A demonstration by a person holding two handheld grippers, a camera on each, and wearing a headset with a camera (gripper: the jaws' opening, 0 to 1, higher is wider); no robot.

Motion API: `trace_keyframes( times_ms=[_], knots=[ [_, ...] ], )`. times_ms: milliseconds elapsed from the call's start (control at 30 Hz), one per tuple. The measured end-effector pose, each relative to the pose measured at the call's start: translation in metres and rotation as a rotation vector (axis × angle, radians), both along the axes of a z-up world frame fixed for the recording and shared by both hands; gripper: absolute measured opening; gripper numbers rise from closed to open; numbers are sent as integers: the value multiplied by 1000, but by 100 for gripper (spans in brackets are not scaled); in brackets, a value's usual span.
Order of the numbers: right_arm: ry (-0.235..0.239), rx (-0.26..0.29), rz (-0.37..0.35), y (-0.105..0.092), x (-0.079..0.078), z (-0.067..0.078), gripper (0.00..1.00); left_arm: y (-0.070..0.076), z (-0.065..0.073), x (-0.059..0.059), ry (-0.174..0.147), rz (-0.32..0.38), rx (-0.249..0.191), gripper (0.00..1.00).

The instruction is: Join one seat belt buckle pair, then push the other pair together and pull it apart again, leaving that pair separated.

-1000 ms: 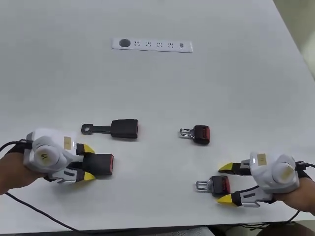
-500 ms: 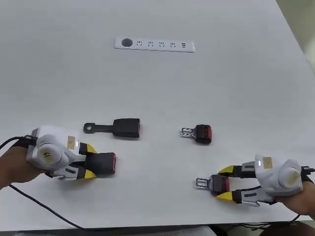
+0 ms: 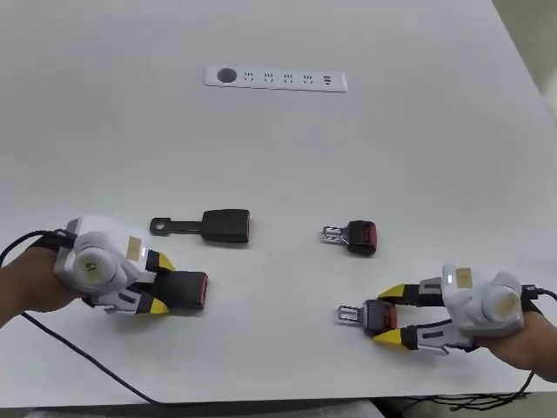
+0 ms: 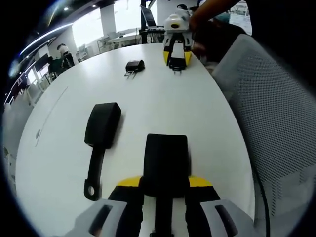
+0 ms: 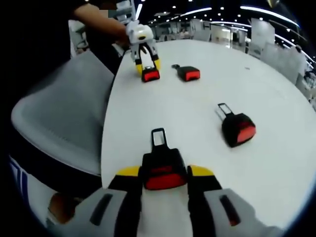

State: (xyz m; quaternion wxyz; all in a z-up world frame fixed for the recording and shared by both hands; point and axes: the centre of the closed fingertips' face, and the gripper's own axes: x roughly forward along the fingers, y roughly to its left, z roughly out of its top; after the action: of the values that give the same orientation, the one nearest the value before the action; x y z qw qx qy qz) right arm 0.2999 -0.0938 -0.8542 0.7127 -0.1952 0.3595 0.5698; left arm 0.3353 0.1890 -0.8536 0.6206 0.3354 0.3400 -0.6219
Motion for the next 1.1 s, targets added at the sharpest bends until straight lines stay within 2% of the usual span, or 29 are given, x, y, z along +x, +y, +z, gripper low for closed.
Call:
trace_keyframes(
  times_ms=[467,1100],
  knots=[
    [-14,35,3,19,8,1,36,1,-1,1,8,5,1,33],
    [-31,105,44,71,19,2,36,2,1,0,17,29,-6,33]
  ],
)
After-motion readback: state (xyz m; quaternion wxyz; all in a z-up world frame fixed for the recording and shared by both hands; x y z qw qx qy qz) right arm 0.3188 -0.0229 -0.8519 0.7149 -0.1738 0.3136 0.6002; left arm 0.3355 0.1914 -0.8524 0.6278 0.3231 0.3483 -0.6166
